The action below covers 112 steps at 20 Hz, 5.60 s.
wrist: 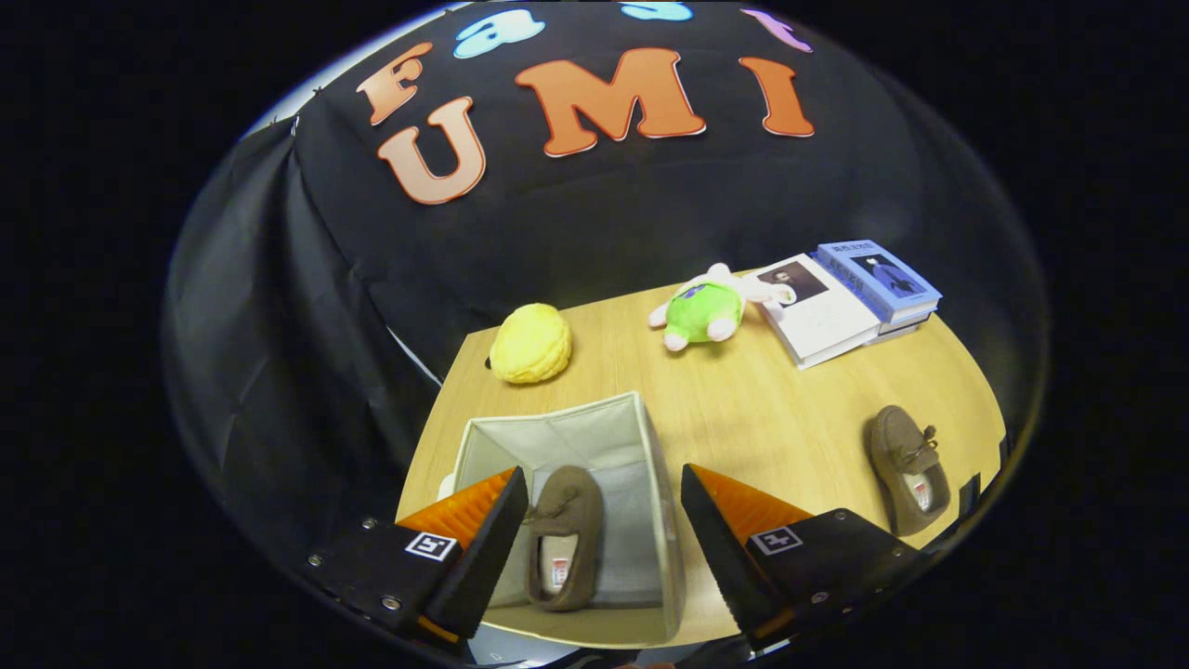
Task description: Open the storage box then place both shoes into the box .Put the left shoe in first, then the right shoe, with the right side of both shoes facing outward in a uniform manner.
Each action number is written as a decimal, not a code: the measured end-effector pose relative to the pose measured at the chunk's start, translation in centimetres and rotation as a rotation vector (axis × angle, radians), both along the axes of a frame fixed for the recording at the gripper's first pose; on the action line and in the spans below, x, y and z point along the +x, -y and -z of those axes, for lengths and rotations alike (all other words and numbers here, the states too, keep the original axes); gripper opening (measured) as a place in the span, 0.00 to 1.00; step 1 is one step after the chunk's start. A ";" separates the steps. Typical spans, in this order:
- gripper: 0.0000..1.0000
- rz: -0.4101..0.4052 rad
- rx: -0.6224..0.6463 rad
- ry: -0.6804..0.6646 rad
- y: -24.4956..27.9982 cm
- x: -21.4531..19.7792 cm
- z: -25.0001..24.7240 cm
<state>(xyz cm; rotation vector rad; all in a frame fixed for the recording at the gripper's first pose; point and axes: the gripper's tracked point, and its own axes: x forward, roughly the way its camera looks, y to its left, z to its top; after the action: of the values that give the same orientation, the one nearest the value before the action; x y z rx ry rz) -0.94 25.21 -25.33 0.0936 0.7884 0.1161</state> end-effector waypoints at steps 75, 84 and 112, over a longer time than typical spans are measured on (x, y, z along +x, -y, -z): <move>0.00 0.105 0.116 -0.105 -1.1 -2.9 4.4; 0.01 0.143 0.032 -0.163 -3.0 -3.3 7.4; 0.99 0.026 -0.172 0.227 2.8 4.3 -10.8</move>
<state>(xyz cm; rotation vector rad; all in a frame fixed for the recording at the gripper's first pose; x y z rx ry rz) 3.31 22.38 -14.57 -0.0716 0.5678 0.0331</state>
